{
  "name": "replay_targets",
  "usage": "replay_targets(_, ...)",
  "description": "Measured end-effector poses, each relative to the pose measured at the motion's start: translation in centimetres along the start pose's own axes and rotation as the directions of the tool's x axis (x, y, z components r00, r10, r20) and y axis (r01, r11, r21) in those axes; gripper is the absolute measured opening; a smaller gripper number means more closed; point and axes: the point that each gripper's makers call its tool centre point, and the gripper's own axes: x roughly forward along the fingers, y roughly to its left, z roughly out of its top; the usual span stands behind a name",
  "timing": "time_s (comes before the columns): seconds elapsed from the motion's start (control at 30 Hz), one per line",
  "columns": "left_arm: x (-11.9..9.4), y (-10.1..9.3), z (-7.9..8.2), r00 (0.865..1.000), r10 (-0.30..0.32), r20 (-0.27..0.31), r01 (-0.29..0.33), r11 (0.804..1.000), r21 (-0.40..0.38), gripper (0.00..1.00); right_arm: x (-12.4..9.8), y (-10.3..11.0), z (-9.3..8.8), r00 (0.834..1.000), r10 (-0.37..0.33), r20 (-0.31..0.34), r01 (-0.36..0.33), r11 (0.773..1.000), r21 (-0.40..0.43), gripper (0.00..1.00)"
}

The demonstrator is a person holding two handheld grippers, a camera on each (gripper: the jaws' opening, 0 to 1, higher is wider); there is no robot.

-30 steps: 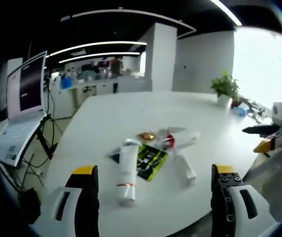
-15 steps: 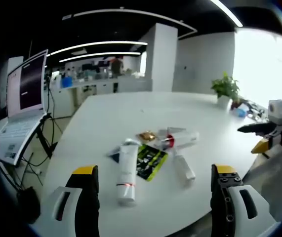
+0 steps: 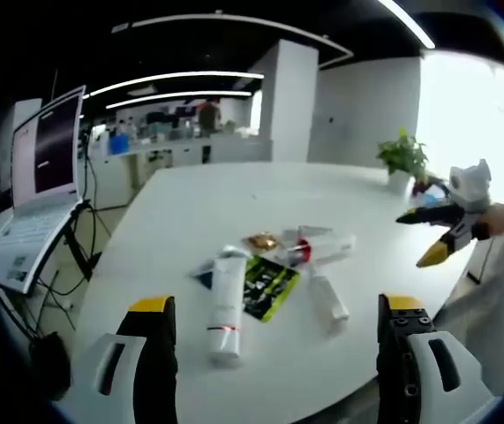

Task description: Arrange the skincare products in the storage area until every visible bottle or jar stands upright without overlapping.

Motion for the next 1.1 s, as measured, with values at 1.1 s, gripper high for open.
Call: replay_targets(1.1,0.4,0.6,-0.8,0.999,-0.023,-0.024,0.022,0.998,-0.053,0.93,8.5,-4.5,1.8,0.959,0.177,-0.223,-0.241,0.920,-0.308,0.56)
